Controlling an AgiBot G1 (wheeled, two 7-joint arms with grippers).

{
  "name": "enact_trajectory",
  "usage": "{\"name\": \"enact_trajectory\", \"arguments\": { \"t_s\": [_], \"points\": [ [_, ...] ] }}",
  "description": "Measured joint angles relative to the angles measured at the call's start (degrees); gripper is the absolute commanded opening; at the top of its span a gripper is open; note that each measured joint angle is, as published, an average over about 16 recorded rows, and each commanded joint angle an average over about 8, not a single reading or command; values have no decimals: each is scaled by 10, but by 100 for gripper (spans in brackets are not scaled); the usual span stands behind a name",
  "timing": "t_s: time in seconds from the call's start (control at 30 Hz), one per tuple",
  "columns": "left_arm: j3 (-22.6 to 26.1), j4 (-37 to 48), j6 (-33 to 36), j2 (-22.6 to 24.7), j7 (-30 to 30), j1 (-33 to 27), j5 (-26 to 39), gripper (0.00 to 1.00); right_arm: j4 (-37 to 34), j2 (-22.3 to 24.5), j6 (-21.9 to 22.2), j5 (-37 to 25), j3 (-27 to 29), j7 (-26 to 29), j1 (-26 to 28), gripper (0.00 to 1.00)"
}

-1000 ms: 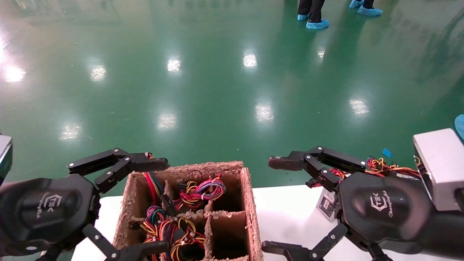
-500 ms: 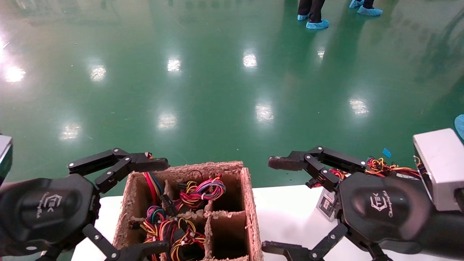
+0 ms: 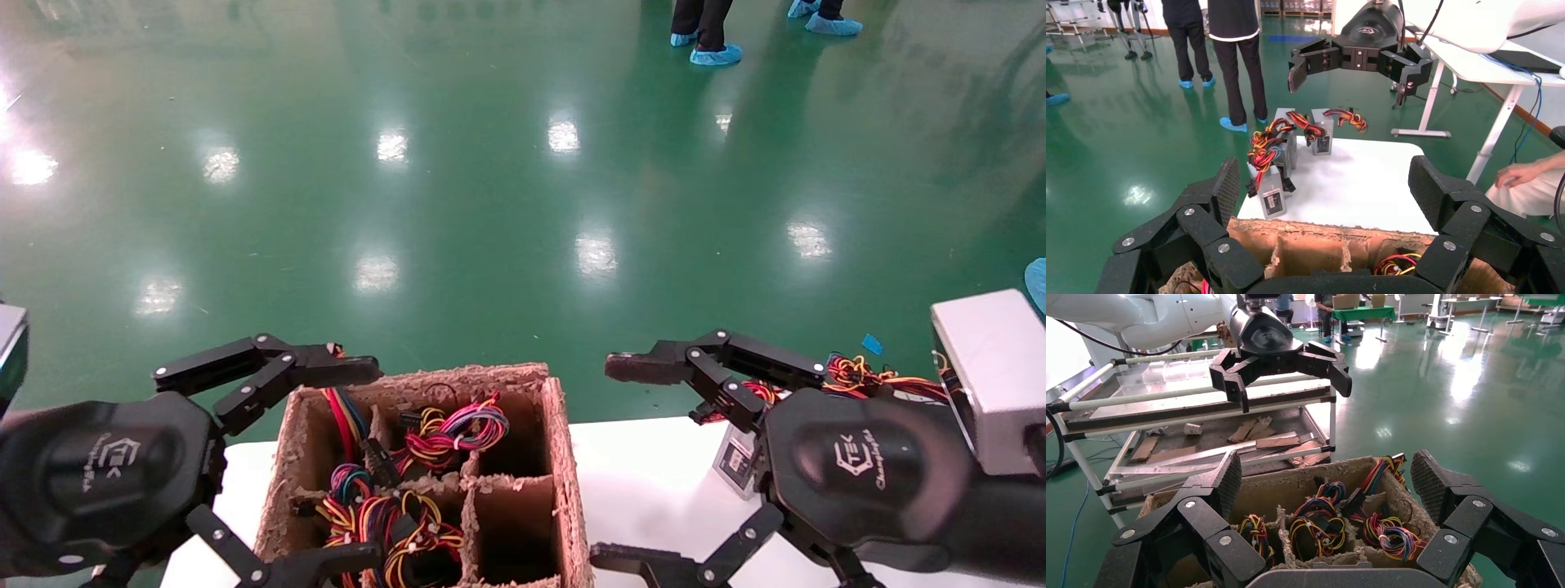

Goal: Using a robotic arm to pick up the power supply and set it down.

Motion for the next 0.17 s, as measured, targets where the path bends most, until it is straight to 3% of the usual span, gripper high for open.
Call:
{"name": "enact_trajectory", "arguments": {
  "t_s": [0.17],
  "points": [
    [0, 0, 0, 0, 0, 0, 0, 100, 0, 0, 0, 0, 0, 0, 0, 100]
  ]
}}
